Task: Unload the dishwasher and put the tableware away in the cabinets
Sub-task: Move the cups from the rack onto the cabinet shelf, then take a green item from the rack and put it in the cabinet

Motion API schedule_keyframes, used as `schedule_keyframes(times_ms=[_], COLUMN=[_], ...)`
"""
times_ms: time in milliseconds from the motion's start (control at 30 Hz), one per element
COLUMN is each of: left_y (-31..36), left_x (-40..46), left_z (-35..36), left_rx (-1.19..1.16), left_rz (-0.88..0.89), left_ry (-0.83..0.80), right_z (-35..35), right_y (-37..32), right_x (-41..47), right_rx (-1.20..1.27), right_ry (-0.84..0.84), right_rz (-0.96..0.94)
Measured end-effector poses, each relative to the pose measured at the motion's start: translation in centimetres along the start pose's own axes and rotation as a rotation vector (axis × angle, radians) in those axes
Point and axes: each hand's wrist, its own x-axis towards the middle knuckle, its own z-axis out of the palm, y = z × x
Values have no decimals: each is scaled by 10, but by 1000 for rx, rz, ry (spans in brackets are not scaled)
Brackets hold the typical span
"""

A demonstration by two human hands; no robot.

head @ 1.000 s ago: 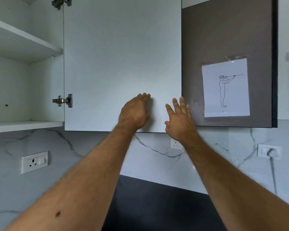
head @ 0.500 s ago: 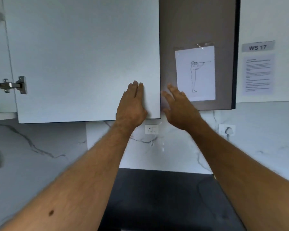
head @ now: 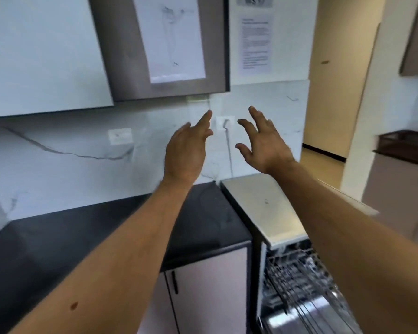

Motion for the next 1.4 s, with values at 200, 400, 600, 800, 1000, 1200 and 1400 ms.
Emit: schedule_keyframes(times_ms=[200, 400, 600, 800, 1000, 1200, 1400], left_y=[43, 103, 177, 217, 248, 261, 269], left_x=[-57, -98, -148, -192, -213, -231, -253], left_z=[84, 163, 236, 305, 355, 429, 519], left_rx=[-62, -123, -234, -257, -333, -383, -319], left_rz=[72, 145, 113, 42, 51, 150, 333], left_ry=[-234, -301, -395, -671, -764, -1011, -1198], right_z=[6, 12, 12, 14, 39, 78, 135], right_y=[81, 158, 244, 310, 352, 380, 422], right_x=[-92, -184, -257, -315, -365, -391, -406], right_rx=[-35, -55, -37, -43, -7, 30, 27], right_ry=[-89, -225, -359, -462, -572, -644, -685], right_rz=[211, 427, 616, 790, 997, 1083, 1184])
